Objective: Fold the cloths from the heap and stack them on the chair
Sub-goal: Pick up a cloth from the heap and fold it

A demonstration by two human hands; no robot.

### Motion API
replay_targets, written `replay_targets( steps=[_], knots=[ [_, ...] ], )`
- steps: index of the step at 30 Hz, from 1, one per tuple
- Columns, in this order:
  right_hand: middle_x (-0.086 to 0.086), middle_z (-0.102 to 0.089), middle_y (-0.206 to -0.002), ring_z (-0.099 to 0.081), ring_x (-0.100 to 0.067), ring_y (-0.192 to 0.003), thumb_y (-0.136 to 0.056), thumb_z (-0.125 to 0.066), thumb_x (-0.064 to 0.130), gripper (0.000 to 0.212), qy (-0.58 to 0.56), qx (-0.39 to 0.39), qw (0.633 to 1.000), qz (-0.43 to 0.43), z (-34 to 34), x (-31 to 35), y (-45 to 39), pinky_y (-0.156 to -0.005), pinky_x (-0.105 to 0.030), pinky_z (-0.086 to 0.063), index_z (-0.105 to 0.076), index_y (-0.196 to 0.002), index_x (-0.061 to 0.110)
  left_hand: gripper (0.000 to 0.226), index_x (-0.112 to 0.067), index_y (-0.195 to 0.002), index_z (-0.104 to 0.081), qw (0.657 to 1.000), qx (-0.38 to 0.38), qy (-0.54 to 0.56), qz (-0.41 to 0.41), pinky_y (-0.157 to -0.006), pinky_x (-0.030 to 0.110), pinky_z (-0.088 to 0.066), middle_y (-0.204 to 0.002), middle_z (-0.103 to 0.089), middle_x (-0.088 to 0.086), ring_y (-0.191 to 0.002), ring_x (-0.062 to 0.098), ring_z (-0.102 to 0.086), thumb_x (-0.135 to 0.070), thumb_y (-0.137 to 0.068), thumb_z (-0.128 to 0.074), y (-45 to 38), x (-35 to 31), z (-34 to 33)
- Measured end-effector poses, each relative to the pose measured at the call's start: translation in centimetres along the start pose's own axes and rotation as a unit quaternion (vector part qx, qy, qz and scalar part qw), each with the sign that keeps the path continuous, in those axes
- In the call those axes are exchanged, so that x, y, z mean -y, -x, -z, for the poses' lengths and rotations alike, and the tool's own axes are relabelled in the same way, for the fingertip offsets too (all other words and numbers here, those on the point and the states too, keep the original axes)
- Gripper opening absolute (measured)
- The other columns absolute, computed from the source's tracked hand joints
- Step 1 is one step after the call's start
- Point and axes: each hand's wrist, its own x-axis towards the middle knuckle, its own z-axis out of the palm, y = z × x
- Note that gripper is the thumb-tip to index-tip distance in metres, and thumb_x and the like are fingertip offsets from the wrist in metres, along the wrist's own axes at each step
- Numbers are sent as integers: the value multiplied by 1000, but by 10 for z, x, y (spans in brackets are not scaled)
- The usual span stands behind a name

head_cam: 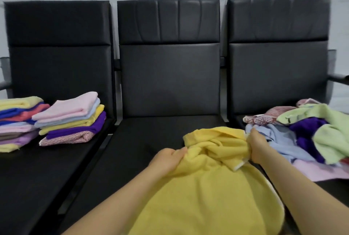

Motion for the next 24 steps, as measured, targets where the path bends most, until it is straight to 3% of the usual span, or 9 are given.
replay_targets(
  steps=[3, 6, 10, 12, 14, 16, 19, 21, 24],
  knots=[
    [-19, -49, -140, -47, -39, -129, -98, -40, 53, 67, 12, 1, 1000, 26, 10, -4, 2, -100, -42, -40, -43, -141, 1, 42, -14, -81, -66, 1000, 15, -11, -5, -74, 33, -47, -84, -66, 0, -80, 17, -62, -54, -88, -57, 1, -6, -12],
    [-17, -46, -140, -45, -35, -126, -92, -58, 47, 71, 99, -7, 993, 66, 12, -3, -2, -89, -34, -36, -39, -144, 3, 24, -14, -101, -70, 982, -5, 188, 5, -91, 36, -51, -102, -71, 7, -96, 23, -66, -34, -93, -60, 7, -4, 4],
    [-13, -54, -135, -54, -33, -119, -88, -66, 41, 67, -31, 11, 997, 67, 9, 2, -5, -99, -44, -46, -44, -140, 4, 21, -18, -85, -69, 933, -180, 307, -60, -88, 38, -50, -92, -70, 5, -89, 23, -64, -33, -94, -57, 14, 5, 52],
    [-12, -59, -125, -58, -31, -111, -92, -63, 34, 55, -136, 21, 990, 29, 3, 8, -7, -92, -45, -51, -46, -135, 4, 26, -13, -77, -65, 907, -288, 286, -108, -76, 37, -44, -79, -64, 4, -79, 21, -58, -30, -95, -55, 24, 13, 75],
    [-15, -60, -117, -61, -32, -100, -93, -61, 29, 52, -115, -6, 993, 8, -7, 9, -9, -74, -41, -54, -45, -137, 5, 30, -6, -70, -57, 901, -335, 235, -148, -68, 36, -39, -69, -55, 7, -70, 20, -50, -23, -95, -53, 40, 20, 94],
    [-19, -59, -121, -58, -36, -105, -94, -58, 29, 52, 76, -37, 996, 18, -14, 3, -6, -73, -36, -47, -47, -135, 0, 33, -7, -64, -52, 932, -275, 162, -174, -65, 34, -35, -61, -45, 9, -62, 19, -45, -19, -95, -53, 52, 22, 105],
    [-21, -61, -121, -56, -35, -106, -93, -56, 30, 38, 359, -7, 927, 109, -19, -20, -7, -78, -32, -39, -59, -116, 0, 50, -11, -59, -65, 997, -52, -13, -63, -75, 31, -45, -66, -63, 10, -68, 17, -62, -44, -95, -53, 50, 35, 98],
    [-17, -58, -126, -55, -33, -113, -90, -61, 36, 49, 421, 0, 893, 158, -18, -24, -6, -80, -34, -39, -52, -127, 5, 57, -16, -59, -71, 990, 45, -134, -9, -79, 26, -49, -71, -67, 3, -73, 11, -65, -58, -92, -49, 43, 47, 86],
    [-10, -49, -130, -50, -28, -121, -86, -64, 50, 64, 420, 25, 874, 244, -20, -26, -8, -93, -38, -43, -45, -139, 21, 42, -21, -67, -73, 992, 16, -117, -38, -80, 30, -52, -71, -66, -6, -76, 11, -63, -48, -93, -53, 22, 56, 74]
  ],
)
